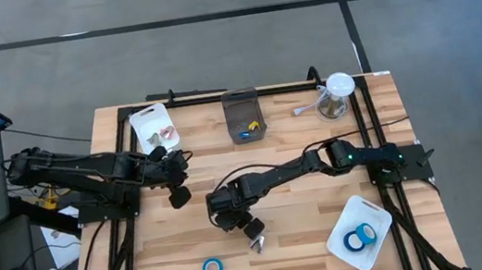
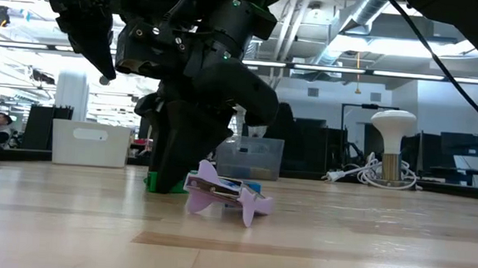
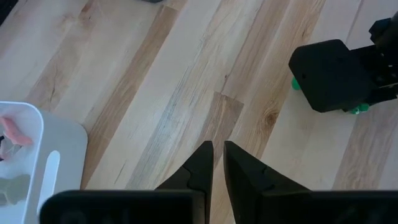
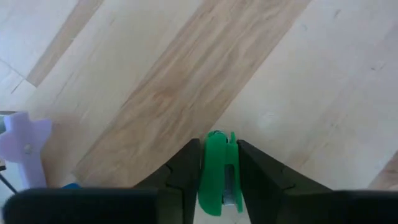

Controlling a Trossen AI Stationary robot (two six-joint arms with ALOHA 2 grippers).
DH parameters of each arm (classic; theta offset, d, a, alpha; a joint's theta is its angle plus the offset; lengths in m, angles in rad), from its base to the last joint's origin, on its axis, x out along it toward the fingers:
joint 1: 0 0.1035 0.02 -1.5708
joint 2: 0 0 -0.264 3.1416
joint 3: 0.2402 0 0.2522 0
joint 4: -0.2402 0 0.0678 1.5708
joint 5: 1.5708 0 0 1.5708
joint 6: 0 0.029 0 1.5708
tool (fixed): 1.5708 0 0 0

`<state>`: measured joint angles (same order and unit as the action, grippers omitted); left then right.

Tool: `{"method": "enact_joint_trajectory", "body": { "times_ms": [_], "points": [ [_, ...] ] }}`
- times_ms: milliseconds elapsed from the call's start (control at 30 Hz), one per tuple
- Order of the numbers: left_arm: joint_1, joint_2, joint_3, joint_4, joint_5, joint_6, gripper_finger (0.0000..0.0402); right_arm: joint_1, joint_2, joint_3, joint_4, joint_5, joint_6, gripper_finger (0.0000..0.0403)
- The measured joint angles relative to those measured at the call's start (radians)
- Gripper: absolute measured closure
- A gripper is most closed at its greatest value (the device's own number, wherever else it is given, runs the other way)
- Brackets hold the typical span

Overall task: Pick and place Stapler, Stapler remover, tape
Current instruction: Put the bottom green stapler into the black bin

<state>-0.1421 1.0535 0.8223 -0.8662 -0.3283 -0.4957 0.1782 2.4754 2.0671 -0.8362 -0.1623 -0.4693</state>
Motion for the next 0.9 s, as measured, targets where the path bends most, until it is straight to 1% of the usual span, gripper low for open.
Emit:
{"method": "enact_joint_trajectory", "body": {
  "times_ms": [167, 800, 900],
  "points": [
    [0.0, 0.0, 0.0, -0.004, 0.0, 0.0, 0.0371, -0.002, 0.0, 0.002, -0.001, 0.001, 0.0, 0.0315],
    [0.0, 0.0, 0.0, -0.03, 0.0, 0.001, 0.0371, -0.014, -0.004, 0.004, -0.002, 0.008, 0.002, 0.0316],
    [0.0, 0.0, 0.0, -0.033, 0.0, 0.001, 0.0371, -0.027, -0.004, 0.036, -0.037, 0.012, 0.0, 0.0316]
  ]
}}
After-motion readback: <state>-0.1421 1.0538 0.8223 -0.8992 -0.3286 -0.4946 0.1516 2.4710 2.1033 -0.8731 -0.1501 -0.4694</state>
